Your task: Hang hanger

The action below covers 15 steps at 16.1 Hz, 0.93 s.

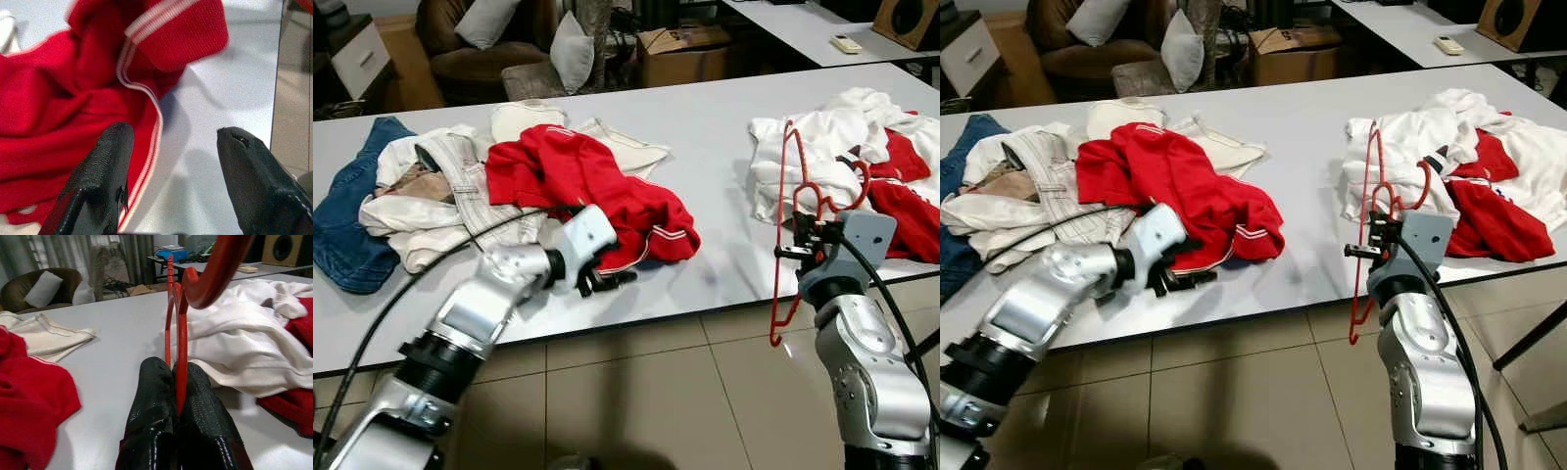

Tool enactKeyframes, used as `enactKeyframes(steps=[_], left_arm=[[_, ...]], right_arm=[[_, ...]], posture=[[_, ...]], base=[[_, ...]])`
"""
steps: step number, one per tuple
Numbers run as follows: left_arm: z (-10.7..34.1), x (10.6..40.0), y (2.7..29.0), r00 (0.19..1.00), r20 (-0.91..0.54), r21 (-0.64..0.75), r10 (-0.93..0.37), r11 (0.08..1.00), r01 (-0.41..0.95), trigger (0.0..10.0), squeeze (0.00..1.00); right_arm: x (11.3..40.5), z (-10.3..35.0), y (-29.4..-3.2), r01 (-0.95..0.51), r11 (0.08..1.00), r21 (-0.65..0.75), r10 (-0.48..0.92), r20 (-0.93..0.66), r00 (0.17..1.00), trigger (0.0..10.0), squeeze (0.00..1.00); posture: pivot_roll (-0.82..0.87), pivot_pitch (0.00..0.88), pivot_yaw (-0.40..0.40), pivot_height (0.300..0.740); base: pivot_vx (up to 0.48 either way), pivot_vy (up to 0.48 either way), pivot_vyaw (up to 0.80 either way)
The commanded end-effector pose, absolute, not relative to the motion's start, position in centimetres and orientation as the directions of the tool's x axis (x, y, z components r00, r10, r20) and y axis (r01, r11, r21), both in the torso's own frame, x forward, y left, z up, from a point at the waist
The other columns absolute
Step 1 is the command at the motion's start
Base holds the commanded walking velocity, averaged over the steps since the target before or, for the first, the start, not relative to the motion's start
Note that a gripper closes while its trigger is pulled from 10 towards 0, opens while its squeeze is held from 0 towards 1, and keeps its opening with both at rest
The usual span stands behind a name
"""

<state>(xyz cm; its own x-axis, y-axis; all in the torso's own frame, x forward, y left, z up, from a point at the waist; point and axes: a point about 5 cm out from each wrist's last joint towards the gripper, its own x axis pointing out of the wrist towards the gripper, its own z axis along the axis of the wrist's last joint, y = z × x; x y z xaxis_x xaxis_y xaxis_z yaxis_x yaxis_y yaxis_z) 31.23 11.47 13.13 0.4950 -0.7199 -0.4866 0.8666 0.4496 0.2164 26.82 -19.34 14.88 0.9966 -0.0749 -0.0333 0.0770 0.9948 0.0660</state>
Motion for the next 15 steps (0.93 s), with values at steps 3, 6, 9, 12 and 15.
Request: enactKeyframes(steps=[3,6,9,12,15], left_arm=[[11.3,32.1,11.6,0.553,-0.544,0.338,-0.631,0.438,0.833,10.0,0.0],[10.1,32.4,11.8,0.571,-0.558,0.346,-0.602,0.457,0.819,10.0,0.0],[9.4,33.5,12.1,0.681,-0.516,0.407,-0.52,0.55,0.729,10.0,0.0],[9.1,34.2,12.8,0.759,-0.478,0.447,-0.443,0.621,0.644,10.0,0.0],[8.1,34.2,13.4,0.769,-0.494,0.471,-0.405,0.618,0.629,3.6,0.0]], right_arm=[[26.7,15.2,-19.1,0.066,0.995,0.069,-0.064,-0.028,0.998,10.0,0.0],[26.4,15.1,-19.1,0.07,0.995,0.073,-0.068,-0.033,0.997,10.0,0.0],[26.5,14.9,-18.9,0.06,0.995,0.076,-0.057,-0.04,0.998,10.0,0.0],[26.5,14.6,-18.6,0.03,0.997,0.07,-0.026,-0.054,0.998,10.0,0.0],[26.3,13.9,-18.2,-0.022,0.998,0.052,0.026,-0.092,0.995,10.0,0.0]], posture=[[-0.15,0.0,0.065,0.74],[-0.15,0.0,0.065,0.74],[-0.16,0.0,0.057,0.74],[-0.16,0.0,0.039,0.74],[-0.17,0.0,0.027,0.74]], base=[[0.0,0.0,0.0],[0.0,0.0,0.0],[0.0,0.0,0.0],[0.0,0.0,0.0],[0.0,0.0,0.0]])
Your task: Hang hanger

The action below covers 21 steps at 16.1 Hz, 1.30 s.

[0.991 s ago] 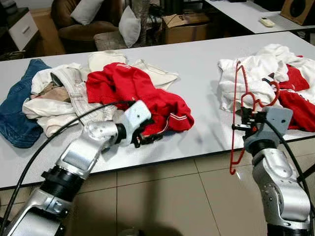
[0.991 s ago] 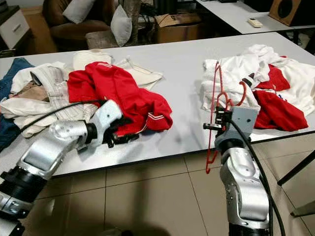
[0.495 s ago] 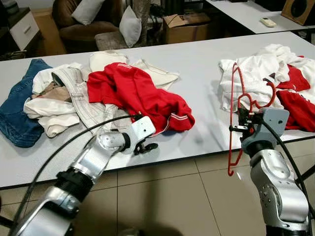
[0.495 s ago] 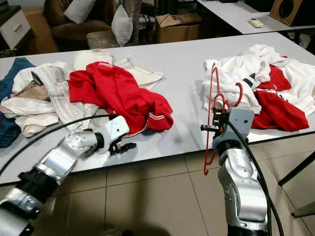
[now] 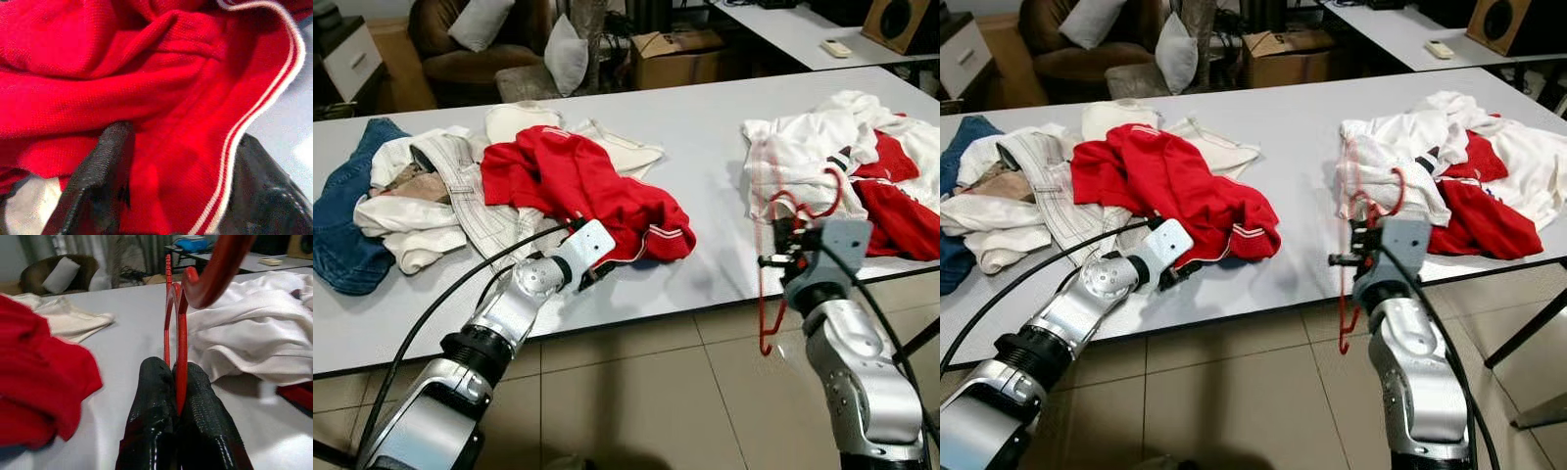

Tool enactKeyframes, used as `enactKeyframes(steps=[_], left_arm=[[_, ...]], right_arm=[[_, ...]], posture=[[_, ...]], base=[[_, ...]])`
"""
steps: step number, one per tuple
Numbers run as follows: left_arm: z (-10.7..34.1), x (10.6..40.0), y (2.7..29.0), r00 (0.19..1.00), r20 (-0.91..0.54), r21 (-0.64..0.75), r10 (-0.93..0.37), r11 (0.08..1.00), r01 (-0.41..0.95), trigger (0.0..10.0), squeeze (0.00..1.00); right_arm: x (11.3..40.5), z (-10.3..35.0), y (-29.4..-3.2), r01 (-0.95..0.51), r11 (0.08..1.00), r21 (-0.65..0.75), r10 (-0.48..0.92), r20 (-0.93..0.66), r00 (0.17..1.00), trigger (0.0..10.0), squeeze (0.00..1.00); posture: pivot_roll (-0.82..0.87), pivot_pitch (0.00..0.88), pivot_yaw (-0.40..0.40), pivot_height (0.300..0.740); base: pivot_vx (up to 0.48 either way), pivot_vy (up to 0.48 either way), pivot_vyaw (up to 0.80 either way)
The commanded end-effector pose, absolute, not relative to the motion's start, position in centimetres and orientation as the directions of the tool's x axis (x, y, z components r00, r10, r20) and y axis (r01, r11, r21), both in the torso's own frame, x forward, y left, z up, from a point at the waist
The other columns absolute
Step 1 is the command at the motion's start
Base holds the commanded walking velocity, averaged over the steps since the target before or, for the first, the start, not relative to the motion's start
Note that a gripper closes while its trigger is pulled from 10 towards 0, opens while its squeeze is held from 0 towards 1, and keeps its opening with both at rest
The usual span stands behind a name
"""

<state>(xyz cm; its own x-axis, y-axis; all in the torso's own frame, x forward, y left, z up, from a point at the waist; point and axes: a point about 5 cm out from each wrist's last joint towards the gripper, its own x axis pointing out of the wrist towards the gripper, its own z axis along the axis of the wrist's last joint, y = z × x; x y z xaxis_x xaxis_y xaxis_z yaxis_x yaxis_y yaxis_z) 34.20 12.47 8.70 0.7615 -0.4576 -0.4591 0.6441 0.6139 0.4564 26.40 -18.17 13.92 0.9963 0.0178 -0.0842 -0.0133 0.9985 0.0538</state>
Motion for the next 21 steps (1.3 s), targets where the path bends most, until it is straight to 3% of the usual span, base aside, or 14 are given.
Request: enactKeyframes(steps=[1,6,12,14,16,19,20,21], left_arm=[[8.0,34.1,13.4,0.769,-0.49,0.469,-0.409,0.62,0.629,0.0,0.0],[8.3,34.0,13.0,0.765,-0.44,0.419,-0.47,0.646,0.638,0.0,0.0],[9.4,33.6,12.1,0.686,-0.422,0.307,-0.592,0.619,0.723,0.0,0.0],[10.4,33.3,11.8,0.629,-0.416,0.234,-0.657,0.591,0.772,0.0,0.0],[14.1,33.0,12.1,0.526,-0.332,0.076,-0.783,0.534,0.842,0.0,0.0],[20.2,34.1,12.3,0.516,-0.105,-0.056,-0.85,0.523,0.85,0.0,0.0],[21.1,34.3,12.3,0.51,-0.098,-0.044,-0.855,0.516,0.856,0.0,0.0],[20.3,34.4,12.4,0.529,-0.18,0.059,-0.83,0.527,0.848,0.0,0.0]], right_arm=[[26.2,13.5,-18.3,-0.025,0.998,0.05,0.03,-0.111,0.993,10.0,0.0],[26.1,12.3,-19.1,-0.016,0.999,0.039,0.021,-0.144,0.989,10.0,0.0],[26.0,12.3,-18.8,-0.093,0.995,0.047,0.098,-0.13,0.987,10.0,0.0],[25.7,12.7,-18.6,-0.173,0.983,0.064,0.179,-0.113,0.977,10.0,0.0],[24.5,14.0,-18.4,-0.411,0.907,0.09,0.418,-0.075,0.905,10.0,0.0],[22.2,15.3,-18.7,-0.616,0.776,0.132,0.625,-0.042,0.779,10.0,0.0],[21.8,15.7,-19.3,-0.64,0.756,0.137,0.649,-0.031,0.76,10.0,0.0],[21.7,15.8,-19.7,-0.64,0.758,0.126,0.649,-0.041,0.76,10.0,0.0]], posture=[[-0.17,0.0,0.02,0.74],[-0.15,0.0,-0.001,0.74],[-0.15,0.0,0.001,0.74],[-0.14,0.0,0.004,0.74],[-0.13,0.0,0.019,0.74],[-0.12,0.0,0.032,0.74],[-0.12,0.0,0.04,0.74],[-0.13,0.0,0.044,0.74]], base=[[0.0,0.0,0.0],[0.0,0.0,0.0],[0.0,0.0,0.0],[0.0,0.0,0.0],[0.0,0.0,0.0],[0.0,0.0,0.0],[0.0,0.0,0.0],[0.0,0.0,0.0]])
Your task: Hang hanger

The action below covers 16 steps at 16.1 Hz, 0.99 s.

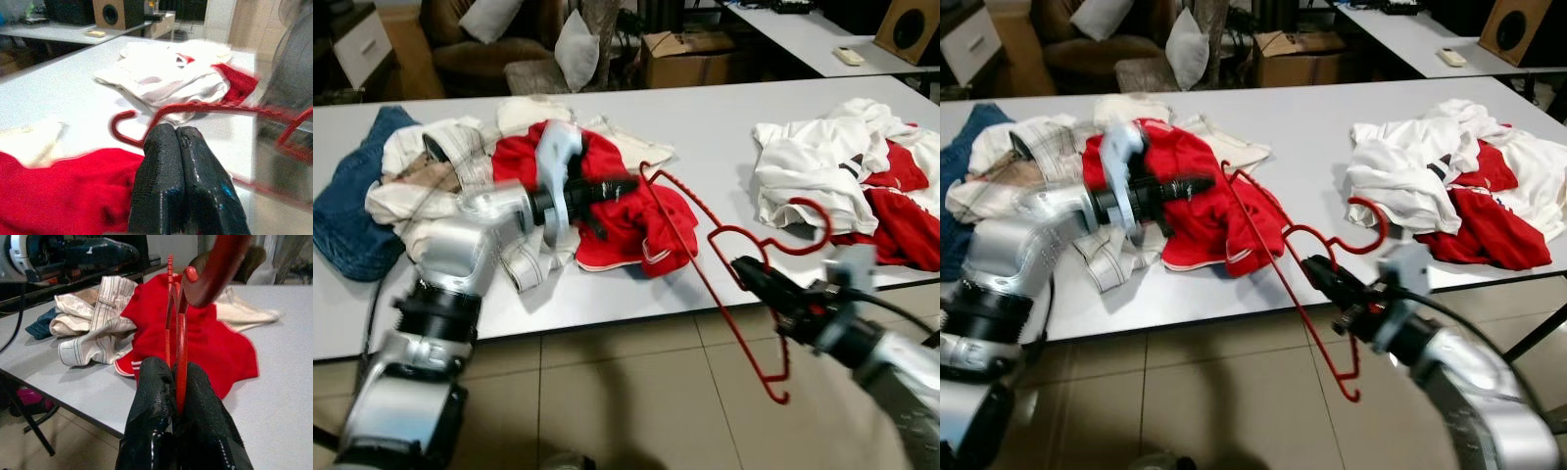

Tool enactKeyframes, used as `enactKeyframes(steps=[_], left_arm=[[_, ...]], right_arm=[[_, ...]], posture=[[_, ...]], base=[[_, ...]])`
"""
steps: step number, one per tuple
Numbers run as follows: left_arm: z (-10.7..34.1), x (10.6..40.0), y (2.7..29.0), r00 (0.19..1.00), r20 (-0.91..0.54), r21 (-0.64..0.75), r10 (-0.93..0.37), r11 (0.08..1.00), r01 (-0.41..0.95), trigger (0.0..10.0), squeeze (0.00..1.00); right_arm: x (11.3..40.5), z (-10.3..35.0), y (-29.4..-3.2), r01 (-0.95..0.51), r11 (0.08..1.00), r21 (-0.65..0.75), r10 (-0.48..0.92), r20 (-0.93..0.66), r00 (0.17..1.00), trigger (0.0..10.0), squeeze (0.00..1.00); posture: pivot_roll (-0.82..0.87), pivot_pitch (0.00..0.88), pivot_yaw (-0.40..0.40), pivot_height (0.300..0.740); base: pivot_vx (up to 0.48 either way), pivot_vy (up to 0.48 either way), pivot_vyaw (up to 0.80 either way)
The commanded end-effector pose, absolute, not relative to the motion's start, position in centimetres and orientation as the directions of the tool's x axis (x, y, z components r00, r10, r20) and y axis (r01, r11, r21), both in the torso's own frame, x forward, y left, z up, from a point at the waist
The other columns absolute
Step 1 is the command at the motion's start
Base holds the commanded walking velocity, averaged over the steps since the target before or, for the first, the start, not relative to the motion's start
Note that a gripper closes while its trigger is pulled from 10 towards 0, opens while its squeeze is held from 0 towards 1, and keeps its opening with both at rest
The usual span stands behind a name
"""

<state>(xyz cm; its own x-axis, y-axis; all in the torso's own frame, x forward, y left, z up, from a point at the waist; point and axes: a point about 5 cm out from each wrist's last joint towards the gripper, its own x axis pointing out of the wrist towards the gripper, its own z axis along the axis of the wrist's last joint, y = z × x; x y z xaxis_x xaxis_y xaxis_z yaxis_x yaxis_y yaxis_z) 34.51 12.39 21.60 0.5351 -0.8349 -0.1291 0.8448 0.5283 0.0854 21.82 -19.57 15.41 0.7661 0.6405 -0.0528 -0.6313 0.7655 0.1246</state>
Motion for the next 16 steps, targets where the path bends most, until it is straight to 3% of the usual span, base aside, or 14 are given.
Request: enactKeyframes(steps=[1,2,3,4,5,7,12,13,14,16], left_arm=[[19.5,34.5,12.5,0.554,-0.231,0.136,-0.8,0.537,0.832,0.0,0.0],[17.1,34.6,12.2,0.594,-0.317,0.222,-0.739,0.551,0.804,10.0,0.0],[16.0,34.3,11.8,0.597,-0.322,0.217,-0.735,0.556,0.802,10.0,0.0],[15.8,34.2,11.7,0.591,-0.33,0.214,-0.736,0.552,0.806,10.0,1.0],[14.4,33.5,11.6,0.574,-0.374,0.227,-0.728,0.529,0.818,10.0,1.0],[12.1,32.6,11.7,0.564,-0.44,0.268,-0.699,0.497,0.825,10.0,1.0],[10.0,33.0,11.7,0.621,-0.482,0.362,-0.617,0.506,0.783,10.0,1.0],[9.8,33.4,11.9,0.664,-0.475,0.4,-0.578,0.53,0.748,10.0,1.0],[9.6,33.7,12.0,0.697,-0.458,0.411,-0.552,0.564,0.716,10.0,0.04],[9.4,34.0,12.0,0.709,-0.446,0.4,-0.546,0.587,0.704,10.0,0.0]], right_arm=[[21.8,15.7,-19.9,-0.634,0.765,0.114,0.641,-0.05,0.766,10.0,0.0],[22.6,15.4,-21.1,-0.519,0.851,0.078,0.523,-0.049,0.851,10.0,0.0],[23.4,15.4,-22.2,-0.406,0.911,0.071,0.409,-0.039,0.912,10.0,0.0],[23.5,15.4,-22.5,-0.375,0.924,0.07,0.378,-0.038,0.925,10.0,0.0],[23.8,15.5,-23.8,-0.262,0.962,0.072,0.264,-0.025,0.964,10.0,0.0],[23.8,15.2,-24.4,-0.187,0.98,0.07,0.19,-0.037,0.981,10.0,0.0],[24.2,14.8,-22.7,-0.231,0.971,0.061,0.235,-0.052,0.971,10.0,0.0],[24.2,14.8,-22.6,-0.236,0.97,0.054,0.238,-0.056,0.97,10.0,0.0],[24.2,14.7,-22.5,-0.236,0.97,0.057,0.239,-0.057,0.969,10.0,0.0],[24.1,14.6,-22.2,-0.241,0.969,0.058,0.245,-0.061,0.968,10.0,0.0]], posture=[[-0.13,0.0,0.051,0.74],[-0.14,0.0,0.06,0.74],[-0.14,0.0,0.062,0.74],[-0.14,0.0,0.062,0.74],[-0.15,0.0,0.062,0.74],[-0.16,0.0,0.053,0.74],[-0.17,0.0,0.038,0.74],[-0.17,0.0,0.038,0.74],[-0.17,0.0,0.036,0.74],[-0.17,0.0,0.036,0.74]], base=[[0.0,0.0,0.0],[0.0,0.0,0.0],[0.0,0.0,0.0],[0.0,0.0,0.0],[0.0,0.0,0.0],[0.0,0.0,0.0],[0.0,0.0,0.0],[0.0,0.0,0.0],[0.0,0.0,0.0],[0.0,0.0,0.0]])
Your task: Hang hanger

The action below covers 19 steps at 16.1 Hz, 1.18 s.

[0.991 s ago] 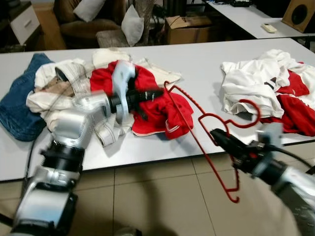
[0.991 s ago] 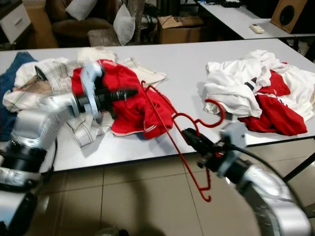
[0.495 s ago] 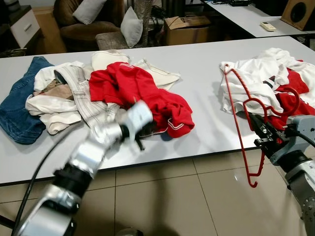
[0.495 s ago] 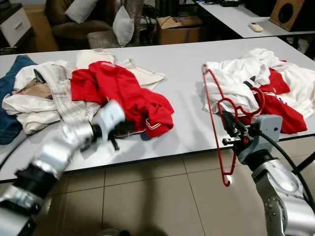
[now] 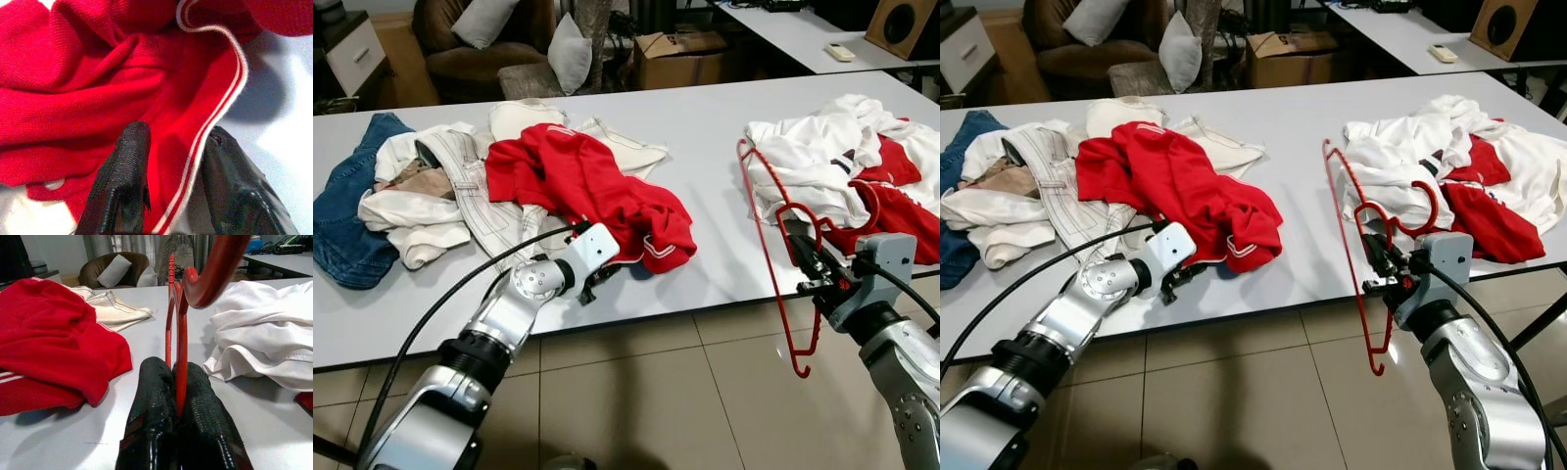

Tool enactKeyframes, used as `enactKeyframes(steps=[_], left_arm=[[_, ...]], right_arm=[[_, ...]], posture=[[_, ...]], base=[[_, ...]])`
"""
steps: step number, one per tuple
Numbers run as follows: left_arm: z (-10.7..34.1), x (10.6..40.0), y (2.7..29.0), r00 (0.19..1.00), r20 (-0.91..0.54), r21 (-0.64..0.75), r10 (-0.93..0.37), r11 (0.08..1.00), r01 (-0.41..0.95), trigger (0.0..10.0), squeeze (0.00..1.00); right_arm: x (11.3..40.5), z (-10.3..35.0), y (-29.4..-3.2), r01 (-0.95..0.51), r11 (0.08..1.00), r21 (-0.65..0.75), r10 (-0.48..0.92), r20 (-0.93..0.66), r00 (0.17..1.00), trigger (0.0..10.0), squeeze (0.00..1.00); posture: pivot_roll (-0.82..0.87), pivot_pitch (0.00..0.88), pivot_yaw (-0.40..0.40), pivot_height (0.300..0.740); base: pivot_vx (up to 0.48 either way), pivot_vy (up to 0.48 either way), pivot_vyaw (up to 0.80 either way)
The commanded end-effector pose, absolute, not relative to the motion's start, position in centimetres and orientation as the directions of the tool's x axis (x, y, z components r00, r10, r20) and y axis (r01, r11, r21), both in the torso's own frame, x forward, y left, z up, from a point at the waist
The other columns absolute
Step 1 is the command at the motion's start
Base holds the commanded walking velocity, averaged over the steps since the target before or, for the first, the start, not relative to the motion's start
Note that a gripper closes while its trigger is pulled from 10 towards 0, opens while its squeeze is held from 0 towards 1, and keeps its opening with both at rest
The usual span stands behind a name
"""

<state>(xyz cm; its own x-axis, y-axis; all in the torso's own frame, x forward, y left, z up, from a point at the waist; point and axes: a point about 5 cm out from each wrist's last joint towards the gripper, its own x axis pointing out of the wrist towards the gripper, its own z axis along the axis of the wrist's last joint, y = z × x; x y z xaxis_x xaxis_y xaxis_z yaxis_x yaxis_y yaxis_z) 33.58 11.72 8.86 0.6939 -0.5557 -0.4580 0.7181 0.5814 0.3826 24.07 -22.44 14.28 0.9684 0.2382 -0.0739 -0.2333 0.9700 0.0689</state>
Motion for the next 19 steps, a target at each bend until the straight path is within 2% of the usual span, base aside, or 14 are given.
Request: enactKeyframes(steps=[1,3,4,5,6,16,18,19], left_arm=[[8.9,34.0,11.7,0.705,-0.455,0.393,-0.544,0.588,0.707,10.0,0.0],[8.5,34.2,11.7,0.725,-0.459,0.406,-0.513,0.605,0.685,10.0,0.0],[8.1,34.5,11.9,0.743,-0.465,0.428,-0.48,0.613,0.664,7.8,0.0],[7.9,34.6,11.9,0.751,-0.469,0.437,-0.465,0.617,0.654,2.2,0.0],[7.9,34.7,11.9,0.757,-0.461,0.435,-0.463,0.626,0.647,0.0,0.0],[7.9,34.4,11.5,0.723,-0.424,0.363,-0.546,0.629,0.688,0.0,0.0],[8.1,34.3,11.5,0.703,-0.42,0.339,-0.574,0.62,0.708,0.0,0.0],[8.5,34.1,11.7,0.668,-0.423,0.302,-0.612,0.6,0.741,0.0,0.0]], right_arm=[[24.1,14.4,-21.9,-0.249,0.967,0.055,0.252,-0.067,0.965,10.0,0.0],[24.2,14.4,-21.7,-0.253,0.966,0.052,0.256,-0.067,0.964,10.0,0.0],[24.2,14.4,-21.6,-0.255,0.965,0.052,0.259,-0.067,0.964,10.0,0.0],[24.2,14.4,-21.5,-0.258,0.965,0.051,0.261,-0.067,0.963,10.0,0.0],[24.2,14.4,-21.5,-0.26,0.964,0.051,0.263,-0.067,0.962,10.0,0.0],[24.2,14.1,-21.3,-0.268,0.963,0.036,0.27,-0.078,0.96,10.0,0.0],[24.0,14.2,-21.3,-0.271,0.962,0.031,0.272,-0.076,0.959,10.0,0.0],[23.8,14.4,-21.4,-0.279,0.96,0.027,0.281,-0.071,0.957,10.0,0.0]], posture=[[-0.17,0.0,0.036,0.74],[-0.17,0.0,0.036,0.74],[-0.17,0.0,0.036,0.74],[-0.17,0.0,0.037,0.74],[-0.18,0.0,0.039,0.74],[-0.18,0.0,0.039,0.74],[-0.18,0.0,0.039,0.74],[-0.18,0.0,0.04,0.74]], base=[[0.0,0.0,0.0],[0.0,0.0,0.0],[0.0,0.0,0.0],[0.0,0.0,0.0],[0.0,0.0,0.0],[0.0,0.0,0.0],[0.0,0.0,0.0],[0.0,0.0,0.0]])
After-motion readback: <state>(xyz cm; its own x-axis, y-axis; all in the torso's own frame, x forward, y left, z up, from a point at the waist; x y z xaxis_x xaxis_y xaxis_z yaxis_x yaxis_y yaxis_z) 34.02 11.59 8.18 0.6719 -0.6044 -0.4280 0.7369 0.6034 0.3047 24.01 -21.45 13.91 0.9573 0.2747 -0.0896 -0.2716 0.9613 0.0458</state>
